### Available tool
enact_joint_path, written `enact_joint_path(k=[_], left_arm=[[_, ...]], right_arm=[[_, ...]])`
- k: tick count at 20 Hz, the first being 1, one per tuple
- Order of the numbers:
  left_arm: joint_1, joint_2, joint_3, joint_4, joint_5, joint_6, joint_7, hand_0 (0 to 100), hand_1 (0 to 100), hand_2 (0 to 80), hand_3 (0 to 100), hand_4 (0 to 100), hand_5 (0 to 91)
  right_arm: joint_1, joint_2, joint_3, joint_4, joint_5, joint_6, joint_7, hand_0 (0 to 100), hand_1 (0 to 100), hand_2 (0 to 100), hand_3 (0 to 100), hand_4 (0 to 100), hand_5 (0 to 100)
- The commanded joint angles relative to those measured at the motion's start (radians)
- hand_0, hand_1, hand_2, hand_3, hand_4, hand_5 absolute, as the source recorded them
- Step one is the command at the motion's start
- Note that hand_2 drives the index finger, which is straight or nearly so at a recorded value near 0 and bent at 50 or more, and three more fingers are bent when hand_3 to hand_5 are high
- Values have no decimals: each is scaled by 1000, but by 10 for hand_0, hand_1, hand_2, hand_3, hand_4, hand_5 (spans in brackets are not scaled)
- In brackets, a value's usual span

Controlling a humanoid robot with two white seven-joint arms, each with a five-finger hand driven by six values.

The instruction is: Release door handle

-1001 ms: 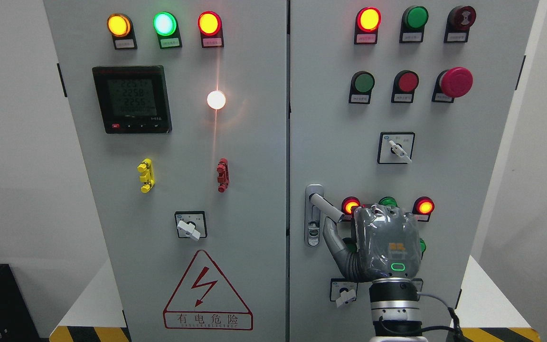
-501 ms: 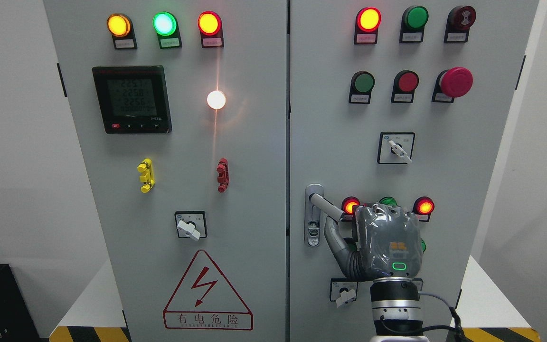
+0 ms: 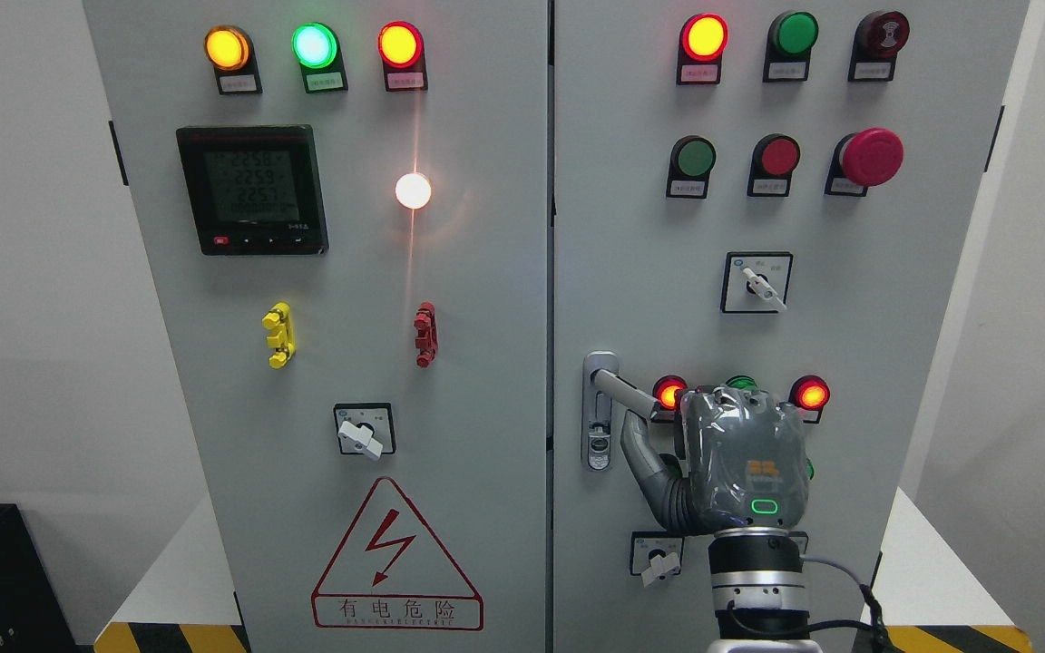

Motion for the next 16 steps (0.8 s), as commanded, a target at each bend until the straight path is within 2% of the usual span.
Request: enact_joint_path(k=[1,16], left_arm=[[0,0,0,0,0,-1,0,120,556,0,0,0,0],[2,0,0,0,0,-1,0,120,556,0,0,0,0]], right_arm=[[-2,1,-1,0,0,-1,1,528,265,926,1000,1000,1000],[-4,1,-1,0,0,-1,1,526,262,925,1000,1000,1000]])
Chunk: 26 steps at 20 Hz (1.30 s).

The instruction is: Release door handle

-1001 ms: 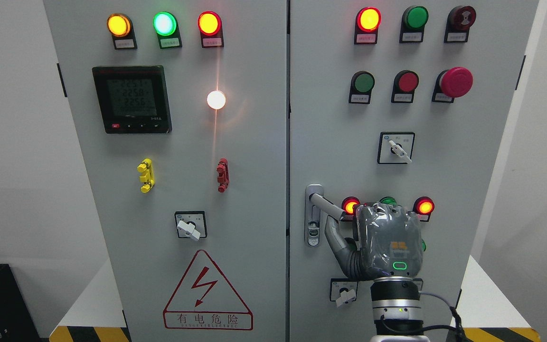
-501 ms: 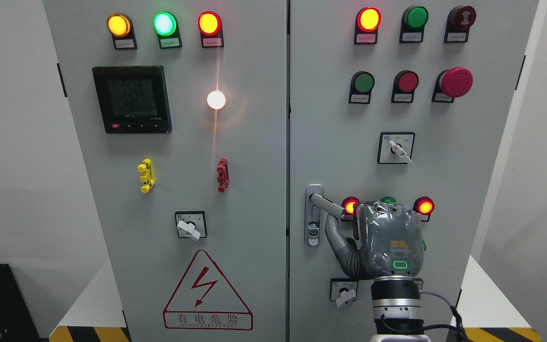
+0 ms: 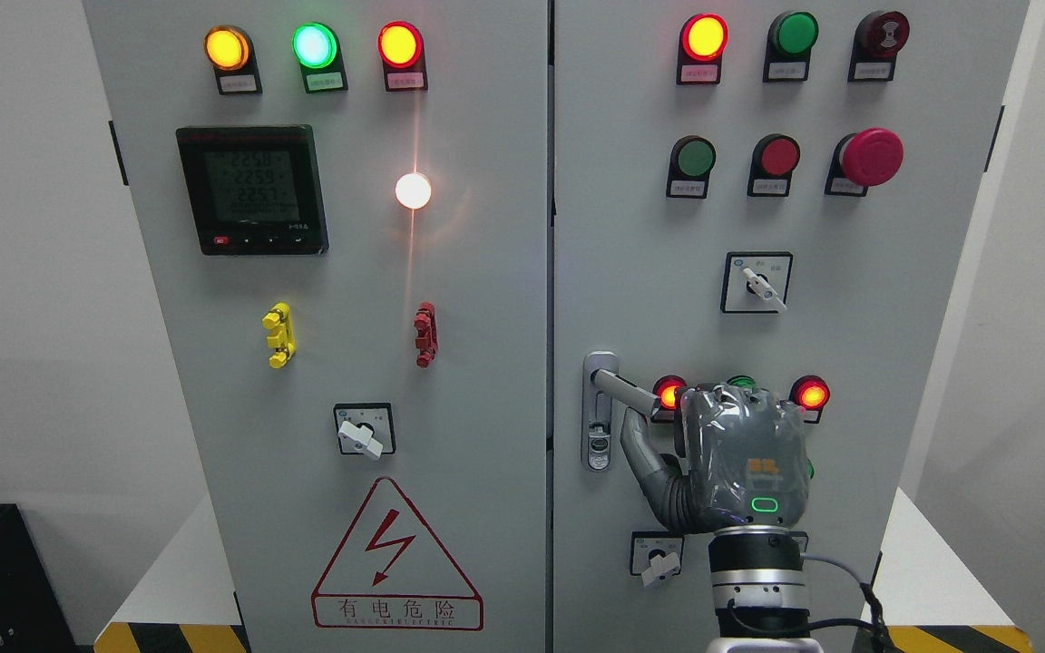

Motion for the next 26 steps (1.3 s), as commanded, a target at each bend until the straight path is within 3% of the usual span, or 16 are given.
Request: enact_joint_path(k=[1,26], left_arm=[[1,2,0,0,0,-1,0,120,556,0,0,0,0],[1,2,0,0,0,-1,0,120,556,0,0,0,0]], right_arm=[[-1,1,0,0,0,0,1,525,262,925,1000,1000,1000],[-9,-1,-15,-2,0,-2,1,516,269,925,1000,1000,1000]])
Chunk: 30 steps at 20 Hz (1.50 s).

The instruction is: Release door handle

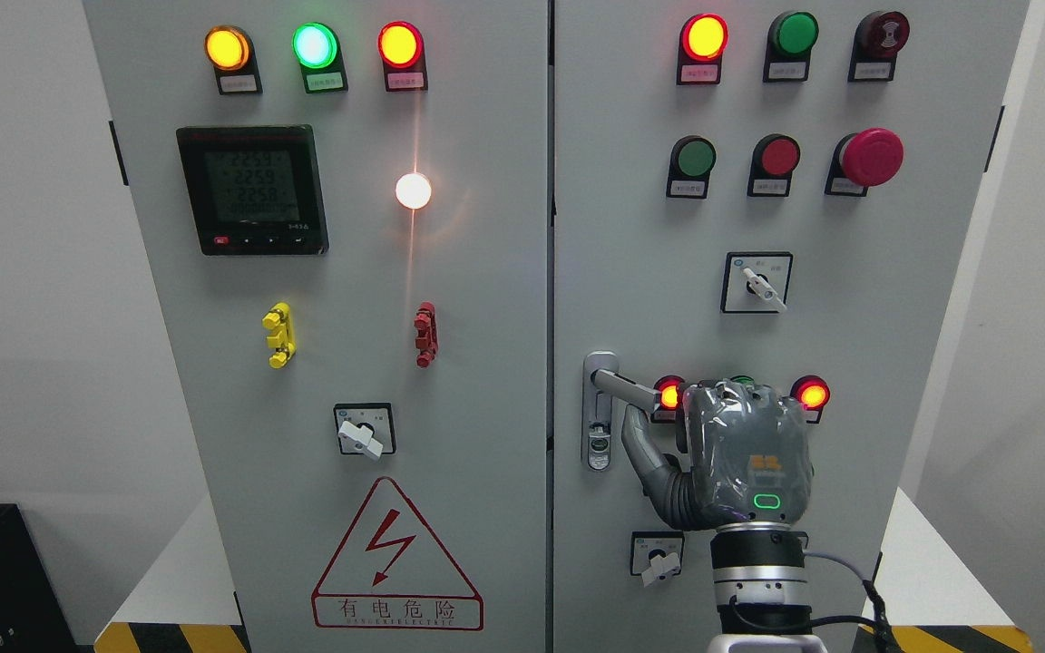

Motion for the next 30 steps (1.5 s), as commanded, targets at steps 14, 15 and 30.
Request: enact_joint_path(k=[14,15,30], left_arm=[[0,1,0,0,0,-1,0,120,556,0,0,0,0],[0,-1,0,0,0,-1,0,120,556,0,0,0,0],[0,1,0,0,0,-1,0,120,556,0,0,0,0]], right_arm=[[-1,-1,-8,-7,0,-1,5,515,269,924,1000,1000,1000],[1,-1,-8,-8,0,-1,5,515,270,924,1000,1000,1000],[39,-2,-6,-47,-5,-8,3,524,236,802,1000,1000,1000]])
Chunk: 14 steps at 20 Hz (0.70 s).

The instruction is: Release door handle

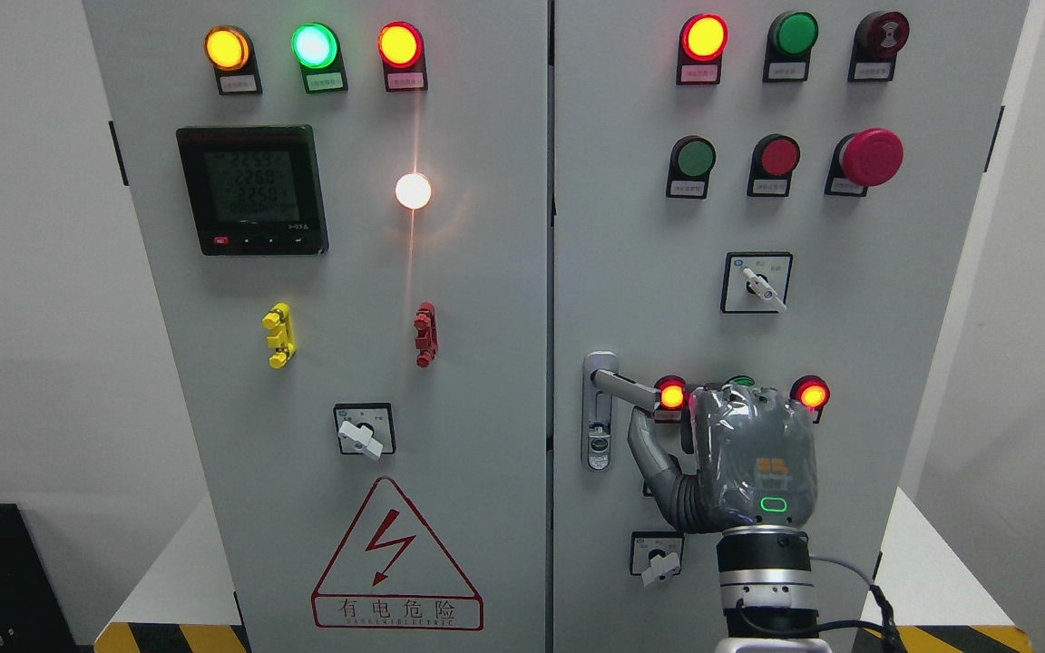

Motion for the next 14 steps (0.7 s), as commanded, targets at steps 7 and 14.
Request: enact_joint_path(k=[7,14], left_arm=[[0,-1,0,0,0,-1,0,120,556,0,0,0,0],[0,-1,0,0,0,-1,0,120,556,0,0,0,0]], right_arm=[[110,-7,1,-96,-4,-4,-19,515,226,673,1000,942,984],[222,-33,-28,-177,-7,-33,-35,503,217,486,748,744,708]])
